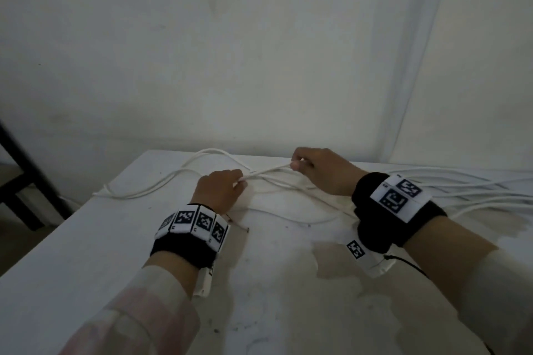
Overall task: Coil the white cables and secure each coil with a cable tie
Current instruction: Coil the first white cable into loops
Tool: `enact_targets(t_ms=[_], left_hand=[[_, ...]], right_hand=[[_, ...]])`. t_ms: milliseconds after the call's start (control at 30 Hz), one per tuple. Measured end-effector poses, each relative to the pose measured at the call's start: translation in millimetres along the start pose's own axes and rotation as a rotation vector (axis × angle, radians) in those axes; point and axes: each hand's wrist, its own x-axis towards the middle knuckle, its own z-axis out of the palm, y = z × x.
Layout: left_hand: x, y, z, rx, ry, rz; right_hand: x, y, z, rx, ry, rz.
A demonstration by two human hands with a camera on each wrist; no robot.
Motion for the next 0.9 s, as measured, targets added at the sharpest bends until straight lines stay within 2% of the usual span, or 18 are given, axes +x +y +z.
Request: enact_targets(t_ms=[100, 200, 433, 600, 767, 833, 900], left_hand=[[-6.6, -5.8, -3.7, 0.053, -0.024, -0.049], [-16.6, -18.9, -4.1, 0.013, -0.030, -0.099], [-39.2, -40.8, -29.7, 0.004, 0.160, -0.139], [-49.5, -32.8, -52.3, -0.119, 0.293, 0.004], [-57.4, -15.4, -55.7, -0.244, 0.254, 0.052], [-59.5, 0.1, -53.4, -0.266, 0.265, 0.082], [-61.9, 19.4, -52.0, -0.269, 0.294, 0.132]], right_hand=[[-15.7, 5.8, -24.4, 0.071, 0.167, -0.032], [-33.5, 14.7, -52.8, 0.091, 0.322, -0.015], [-68.0, 47.3, -100.3, 0.050, 0.569, 0.098], [-85.0, 68.1, -112.6, -0.032, 0.679, 0.184], [-104.1, 88.7, -123.0, -0.101, 0.709, 0.362], [-110.6, 90.0, -120.5, -0.141, 0.611, 0.451], [-114.5, 85.7, -116.3, -0.132, 0.447, 0.555]])
